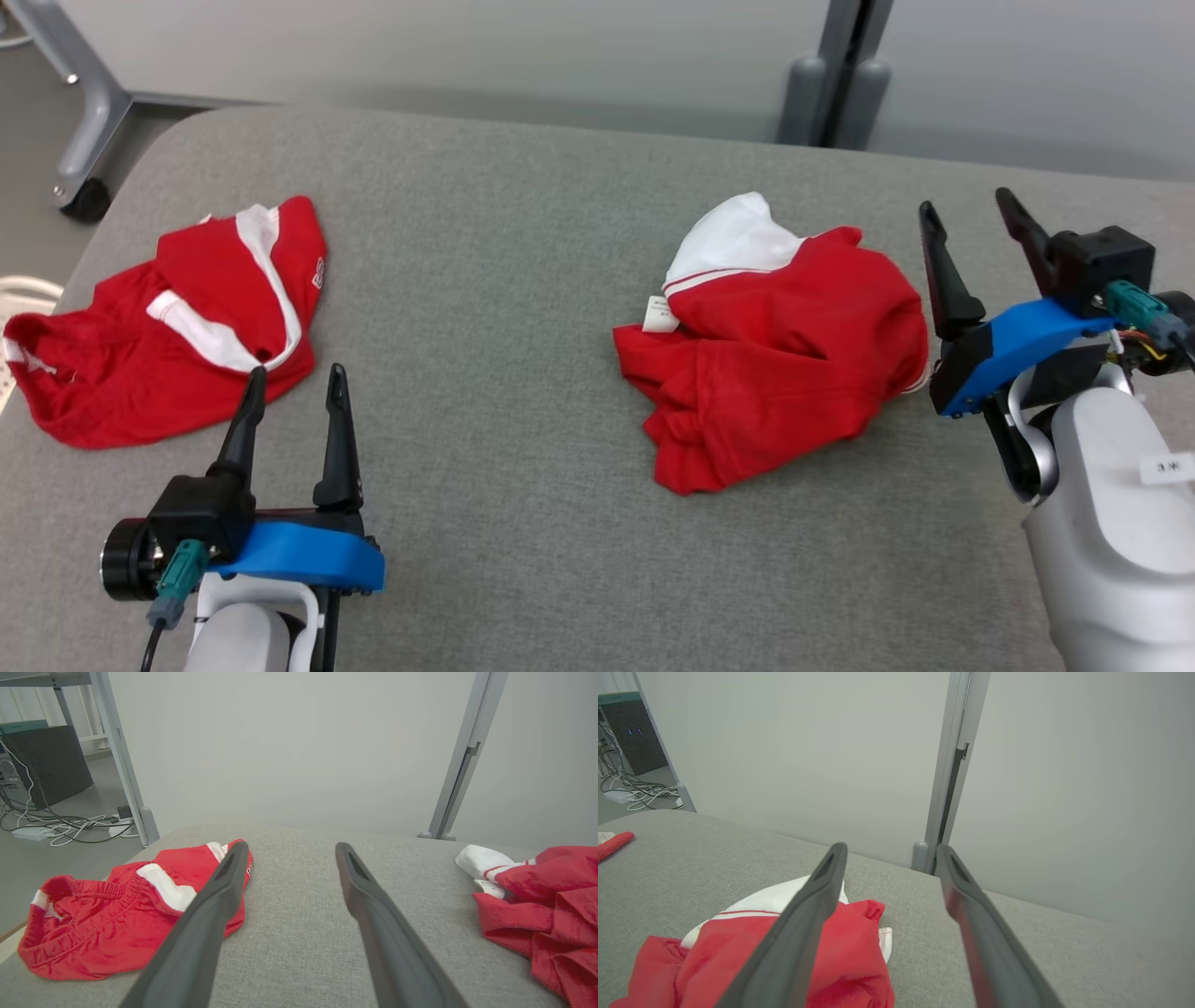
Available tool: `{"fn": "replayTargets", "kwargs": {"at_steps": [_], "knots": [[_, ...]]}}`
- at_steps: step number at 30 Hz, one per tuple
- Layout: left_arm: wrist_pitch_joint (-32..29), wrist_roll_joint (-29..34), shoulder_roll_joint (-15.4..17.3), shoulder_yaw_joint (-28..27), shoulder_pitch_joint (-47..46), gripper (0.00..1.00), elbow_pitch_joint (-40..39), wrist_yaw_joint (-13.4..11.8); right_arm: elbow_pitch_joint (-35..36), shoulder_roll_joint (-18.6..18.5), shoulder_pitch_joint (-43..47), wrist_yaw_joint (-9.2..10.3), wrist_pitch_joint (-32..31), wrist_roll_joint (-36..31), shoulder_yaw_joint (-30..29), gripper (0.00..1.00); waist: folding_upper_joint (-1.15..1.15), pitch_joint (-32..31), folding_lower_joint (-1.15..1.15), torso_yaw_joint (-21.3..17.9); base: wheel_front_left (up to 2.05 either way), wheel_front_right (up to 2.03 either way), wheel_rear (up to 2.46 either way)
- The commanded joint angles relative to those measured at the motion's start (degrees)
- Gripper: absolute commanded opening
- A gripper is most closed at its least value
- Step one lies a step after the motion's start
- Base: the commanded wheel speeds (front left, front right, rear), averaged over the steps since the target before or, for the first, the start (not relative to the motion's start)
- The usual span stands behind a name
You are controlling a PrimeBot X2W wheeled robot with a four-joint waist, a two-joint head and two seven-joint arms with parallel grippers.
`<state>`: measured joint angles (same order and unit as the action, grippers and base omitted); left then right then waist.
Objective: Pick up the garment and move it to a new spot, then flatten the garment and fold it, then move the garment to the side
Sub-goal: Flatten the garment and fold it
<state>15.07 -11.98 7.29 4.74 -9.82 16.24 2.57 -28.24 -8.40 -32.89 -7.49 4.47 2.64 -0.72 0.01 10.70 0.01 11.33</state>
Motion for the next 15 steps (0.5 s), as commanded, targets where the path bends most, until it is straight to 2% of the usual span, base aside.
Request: {"fn": "replayTargets", "kwargs": {"at_steps": [1, 10, 15], "knots": [[0.1, 0.4, -0.1, 0.2, -1.0, 1.0, -0.3, 0.2, -1.3, -0.3, -0.9, -0.01, -0.1, 0.3, 0.3, 1.0, -0.01, 1.6, -0.01, 1.5, 0.0, 0.0, 0.0], [0.1, 1.1, -1.5, 0.3, -2.6, 1.0, 0.0, 1.1, -18.7, -1.3, -3.2, -0.01, -1.2, 2.6, 0.2, 1.0, -0.01, 2.8, -0.01, 3.5, 0.0, 0.0, 0.0], [0.1, 1.5, -1.7, -0.1, -2.5, 1.0, 0.2, 1.5, -25.1, 0.2, -3.0, -0.01, -0.8, 5.2, 1.0, 1.0, -0.01, 2.8, -0.01, 3.6, 0.0, 0.0, 0.0]]}}
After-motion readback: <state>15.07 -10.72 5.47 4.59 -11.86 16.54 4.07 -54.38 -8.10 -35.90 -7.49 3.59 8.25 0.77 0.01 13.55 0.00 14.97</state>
